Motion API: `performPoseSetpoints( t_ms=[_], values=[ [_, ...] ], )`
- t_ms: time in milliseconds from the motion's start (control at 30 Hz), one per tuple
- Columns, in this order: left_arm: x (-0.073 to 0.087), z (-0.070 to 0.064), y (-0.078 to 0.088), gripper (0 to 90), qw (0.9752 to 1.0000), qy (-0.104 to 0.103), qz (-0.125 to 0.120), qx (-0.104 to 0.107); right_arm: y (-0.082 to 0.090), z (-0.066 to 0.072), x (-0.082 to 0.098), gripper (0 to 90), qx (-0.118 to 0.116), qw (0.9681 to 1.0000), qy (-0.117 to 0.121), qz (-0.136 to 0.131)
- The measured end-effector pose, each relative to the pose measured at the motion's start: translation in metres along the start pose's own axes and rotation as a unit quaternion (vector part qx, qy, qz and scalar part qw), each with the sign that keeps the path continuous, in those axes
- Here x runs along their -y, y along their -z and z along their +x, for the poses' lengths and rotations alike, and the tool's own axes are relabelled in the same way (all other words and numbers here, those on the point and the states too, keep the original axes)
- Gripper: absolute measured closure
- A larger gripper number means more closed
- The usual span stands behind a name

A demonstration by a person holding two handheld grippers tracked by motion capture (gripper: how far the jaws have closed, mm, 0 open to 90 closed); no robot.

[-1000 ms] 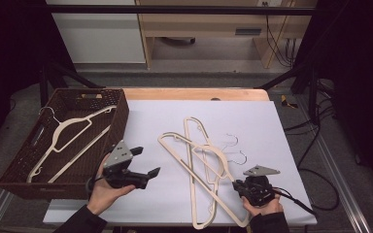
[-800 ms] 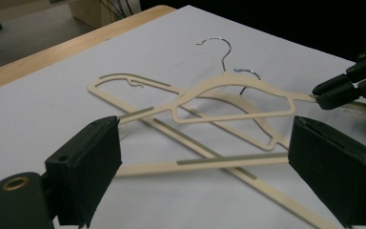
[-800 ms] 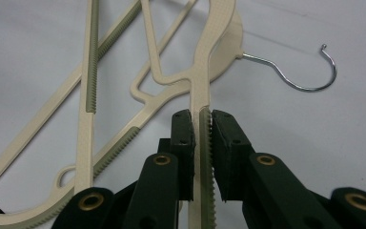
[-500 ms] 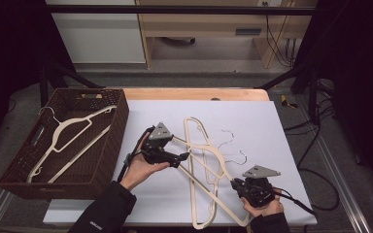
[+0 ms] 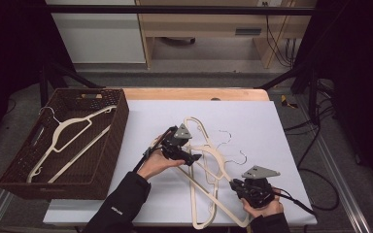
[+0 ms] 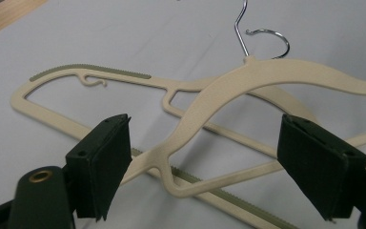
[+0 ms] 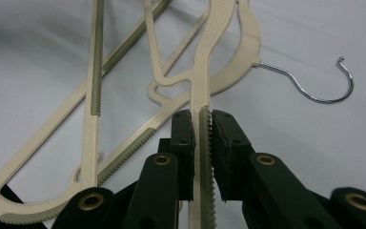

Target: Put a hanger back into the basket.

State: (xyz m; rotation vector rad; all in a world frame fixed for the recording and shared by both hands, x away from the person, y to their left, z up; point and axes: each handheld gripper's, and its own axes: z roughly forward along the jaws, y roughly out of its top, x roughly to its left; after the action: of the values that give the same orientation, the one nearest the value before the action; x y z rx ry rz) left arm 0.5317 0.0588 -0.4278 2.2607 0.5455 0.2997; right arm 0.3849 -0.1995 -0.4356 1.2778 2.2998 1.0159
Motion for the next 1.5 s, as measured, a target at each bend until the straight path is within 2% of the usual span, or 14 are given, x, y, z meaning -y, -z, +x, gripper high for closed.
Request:
performPoseSetpoints(
  t_ms=[67, 167, 367, 467, 633, 733, 800, 867, 1000, 1133, 1300, 1333, 1367, 1500],
  values=[
    [-0.001, 0.001, -0.006, 20.7, 0.9999, -0.009, 0.009, -0.009, 0.000, 0.000, 0.000, 80.1, -0.002, 1.0000, -0.001, 0.001],
    [-0.002, 0.002, -0.013, 23.8, 0.9998, -0.012, 0.011, -0.007, 0.001, 0.000, 0.000, 80.1, -0.002, 1.0000, -0.001, 0.002],
    [-0.001, 0.001, -0.027, 31.6, 0.9990, -0.036, 0.026, -0.004, 0.001, 0.000, 0.000, 80.1, -0.005, 1.0000, 0.001, 0.000],
    [0.001, 0.002, -0.034, 36.8, 0.9990, -0.037, 0.025, 0.001, 0.001, 0.001, 0.000, 80.1, -0.004, 1.0000, 0.003, 0.002],
    [0.001, -0.004, -0.037, 50.9, 0.9974, -0.068, 0.022, -0.006, 0.001, 0.002, 0.000, 80.1, -0.005, 1.0000, -0.002, 0.003],
    [0.000, -0.006, -0.033, 60.7, 0.9962, -0.081, 0.025, -0.015, 0.001, 0.001, 0.000, 80.1, -0.010, 0.9999, 0.004, 0.003],
    [0.000, -0.007, -0.030, 62.4, 0.9950, -0.093, 0.030, -0.019, 0.000, 0.001, 0.001, 80.1, -0.011, 0.9999, 0.009, 0.000],
    [0.000, -0.009, -0.026, 63.8, 0.9929, -0.109, 0.041, -0.025, 0.000, 0.002, 0.000, 80.1, -0.021, 0.9998, 0.002, 0.004],
    [-0.001, -0.014, -0.016, 65.4, 0.9889, -0.138, 0.043, -0.035, -0.002, 0.001, 0.000, 80.4, -0.030, 0.9994, 0.007, 0.017],
    [0.001, -0.019, -0.002, 68.2, 0.9841, -0.163, 0.053, -0.046, -0.001, 0.000, 0.000, 80.1, -0.045, 0.9989, 0.009, 0.011],
    [0.011, -0.028, 0.014, 71.9, 0.9797, -0.187, 0.044, -0.058, 0.002, -0.002, -0.001, 77.0, -0.063, 0.9979, 0.016, -0.001],
    [0.013, -0.031, 0.017, 72.5, 0.9795, -0.188, 0.039, -0.061, 0.002, 0.000, -0.002, 75.2, -0.076, 0.9971, 0.006, -0.003],
    [0.016, -0.033, 0.020, 73.0, 0.9787, -0.192, 0.036, -0.065, 0.001, -0.001, -0.003, 74.5, -0.077, 0.9970, 0.010, -0.005],
    [0.023, -0.041, 0.030, 74.0, 0.9773, -0.199, 0.020, -0.070, -0.002, -0.001, -0.007, 68.7, -0.110, 0.9938, 0.011, -0.014]
  ],
)
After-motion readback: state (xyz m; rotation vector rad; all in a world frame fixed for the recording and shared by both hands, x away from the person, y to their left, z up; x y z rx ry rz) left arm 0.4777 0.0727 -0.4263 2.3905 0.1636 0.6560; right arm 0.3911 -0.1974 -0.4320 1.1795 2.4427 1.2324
